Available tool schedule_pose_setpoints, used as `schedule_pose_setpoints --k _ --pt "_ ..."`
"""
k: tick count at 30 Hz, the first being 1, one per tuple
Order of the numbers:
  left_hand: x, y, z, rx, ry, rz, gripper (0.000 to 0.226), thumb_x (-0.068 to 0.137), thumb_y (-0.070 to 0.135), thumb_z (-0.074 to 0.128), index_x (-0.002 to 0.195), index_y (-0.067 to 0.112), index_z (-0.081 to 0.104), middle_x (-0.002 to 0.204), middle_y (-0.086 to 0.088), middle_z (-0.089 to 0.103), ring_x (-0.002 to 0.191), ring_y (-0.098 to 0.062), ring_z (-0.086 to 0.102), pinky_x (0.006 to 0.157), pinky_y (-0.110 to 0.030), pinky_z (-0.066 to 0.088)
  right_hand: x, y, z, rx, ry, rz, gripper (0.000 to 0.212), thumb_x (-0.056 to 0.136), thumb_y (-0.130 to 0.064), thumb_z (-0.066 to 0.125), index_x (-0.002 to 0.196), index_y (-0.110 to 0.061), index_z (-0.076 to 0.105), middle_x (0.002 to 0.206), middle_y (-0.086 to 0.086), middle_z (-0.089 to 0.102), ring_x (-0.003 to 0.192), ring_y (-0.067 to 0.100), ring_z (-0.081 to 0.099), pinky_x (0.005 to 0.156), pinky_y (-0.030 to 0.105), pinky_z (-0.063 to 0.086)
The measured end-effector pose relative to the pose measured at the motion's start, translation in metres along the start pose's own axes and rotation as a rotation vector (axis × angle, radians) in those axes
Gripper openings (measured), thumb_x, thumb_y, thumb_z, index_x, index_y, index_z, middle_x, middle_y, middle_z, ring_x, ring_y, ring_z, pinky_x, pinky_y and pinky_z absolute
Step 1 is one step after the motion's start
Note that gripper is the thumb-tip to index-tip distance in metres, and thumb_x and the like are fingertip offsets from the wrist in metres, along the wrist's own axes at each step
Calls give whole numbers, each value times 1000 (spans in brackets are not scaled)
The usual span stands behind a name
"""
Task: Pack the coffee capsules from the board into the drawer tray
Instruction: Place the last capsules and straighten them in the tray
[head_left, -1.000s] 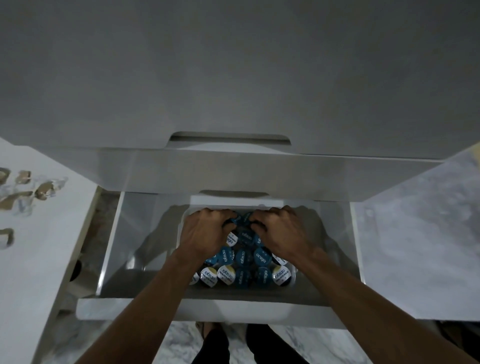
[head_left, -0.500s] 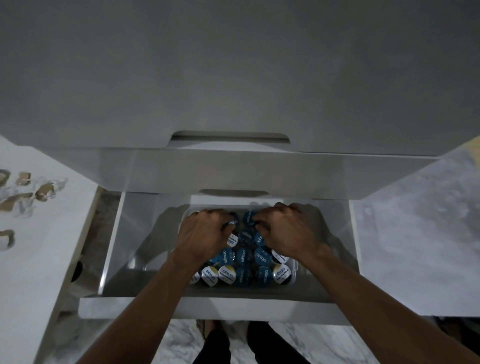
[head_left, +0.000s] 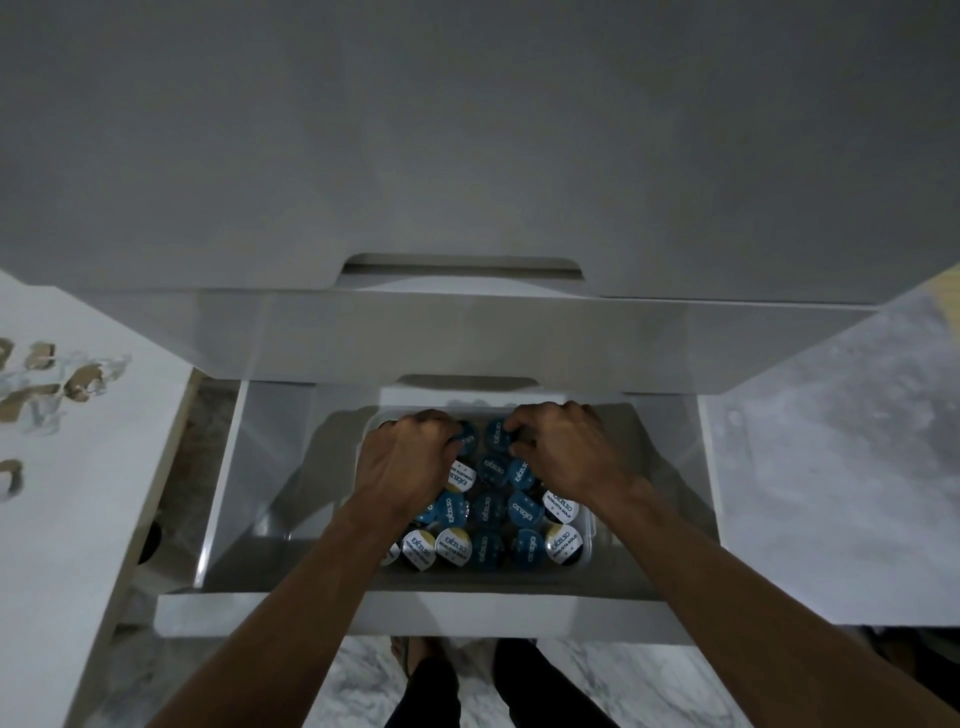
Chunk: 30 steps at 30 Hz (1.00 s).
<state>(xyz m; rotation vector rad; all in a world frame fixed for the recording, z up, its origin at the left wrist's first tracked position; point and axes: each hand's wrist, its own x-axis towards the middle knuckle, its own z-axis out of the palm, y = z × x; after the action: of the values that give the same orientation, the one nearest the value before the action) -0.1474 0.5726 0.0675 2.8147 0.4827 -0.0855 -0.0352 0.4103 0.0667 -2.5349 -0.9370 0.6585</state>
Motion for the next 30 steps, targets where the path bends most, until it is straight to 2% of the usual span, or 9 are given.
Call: schedule_pose_setpoints --k 4,9,13,16,18,20,22,26,30 --pt "-2 2 -4 -39 26 9 20 92 31 55 98 26 73 91 4 76 77 -18 71 71 -33 57 1 -6 1 -70 -7 -22 25 93 -27 60 118 -30 64 109 0 72 105 22 62 102 36 36" --pt "-8 0 -11 -201 81 -78 14 86 27 67 99 25 73 93 2 75 76 -19 70 73 -36 58 -6 -5 -3 -51 10 -58 26 93 -28 60 118 -28 63 107 1 73 101 23 65 99 39 43" --pt "-25 5 -29 -305 185 -186 20 84 28 74 102 18 73 84 -3 76 67 -16 70 70 -26 55 -20 -1 -12 137 74 -23 26 89 -31 67 115 -26 64 110 1 72 94 21 68 88 39 54" --pt "-42 15 -42 -373 257 -242 26 83 31 75 105 18 73 91 -2 77 63 -6 67 67 -16 50 -38 -3 -20 383 127 26 41 84 -37 73 122 -26 62 115 -6 69 91 11 68 82 32 56" --pt "-53 21 -49 -424 284 -302 35 82 40 74 111 21 71 99 -1 76 67 -5 69 72 -24 58 -51 -7 -25 518 162 28 44 82 -36 76 122 -25 62 113 -7 67 88 6 66 76 20 54" --pt "-62 29 -58 -457 313 -335 40 81 43 74 115 23 69 102 0 75 74 -7 71 76 -34 61 -64 -13 -31 591 203 11 44 81 -35 77 120 -25 62 111 -7 67 87 4 65 74 17 54" --pt "-71 41 -67 -474 346 -324 40 80 40 75 116 22 69 105 2 75 78 -7 70 78 -33 60 -78 -17 -38 636 242 -1 45 80 -36 78 121 -24 62 109 -7 68 87 4 65 77 21 57" --pt "-89 70 -78 -525 393 -286 37 80 36 77 112 19 71 103 0 75 82 -11 70 80 -31 58 -115 -19 -54 676 302 -10 44 81 -33 77 121 -21 62 108 -6 67 86 0 63 71 5 49" --pt "-108 111 -75 -541 420 -228 32 80 34 76 107 17 73 99 -1 75 81 -12 68 80 -25 53 -159 -5 -70 673 364 -27 40 81 -29 78 117 -18 64 103 -6 68 86 0 64 75 10 52"
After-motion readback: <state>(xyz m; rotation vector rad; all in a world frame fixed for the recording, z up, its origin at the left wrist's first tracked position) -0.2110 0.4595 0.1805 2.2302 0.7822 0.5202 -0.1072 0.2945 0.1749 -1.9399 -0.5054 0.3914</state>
